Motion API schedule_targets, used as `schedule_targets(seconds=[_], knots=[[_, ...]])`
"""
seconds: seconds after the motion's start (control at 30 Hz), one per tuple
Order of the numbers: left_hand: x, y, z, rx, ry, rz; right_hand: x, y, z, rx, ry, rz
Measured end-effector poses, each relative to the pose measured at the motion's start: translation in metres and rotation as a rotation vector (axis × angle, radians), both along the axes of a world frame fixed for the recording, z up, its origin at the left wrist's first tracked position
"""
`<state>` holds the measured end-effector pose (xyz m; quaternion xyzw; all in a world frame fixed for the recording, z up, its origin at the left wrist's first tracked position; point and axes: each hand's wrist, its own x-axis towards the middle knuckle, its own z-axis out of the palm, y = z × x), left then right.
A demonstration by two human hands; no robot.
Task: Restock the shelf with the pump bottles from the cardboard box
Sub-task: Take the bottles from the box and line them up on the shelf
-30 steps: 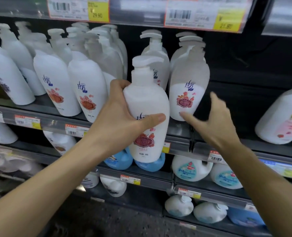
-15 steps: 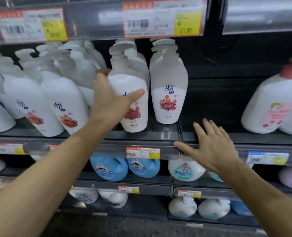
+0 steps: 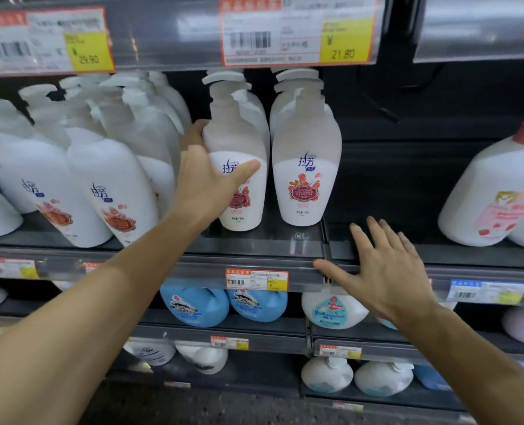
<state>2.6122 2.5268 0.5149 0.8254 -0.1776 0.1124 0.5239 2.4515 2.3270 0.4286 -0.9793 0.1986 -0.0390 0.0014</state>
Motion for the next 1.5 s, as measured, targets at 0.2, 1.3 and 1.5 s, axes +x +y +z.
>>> schedule_targets(seconds=[0.2,1.3,1.5], knots=[[0.001,0.002,0.004,0.081,0.009,0.020,-0.002,-0.002,0.003,0.044,0.034,0.014],[-0.081,0.040,0.012,0.447,-0.440,-0.063,0.084,0.021,0.118,0.548,-0.567,0.110],[-0.073,0.047,0.004,0.377,-0.403,-0.051,0.083,0.018,0.110,0.593,-0.596,0.155]])
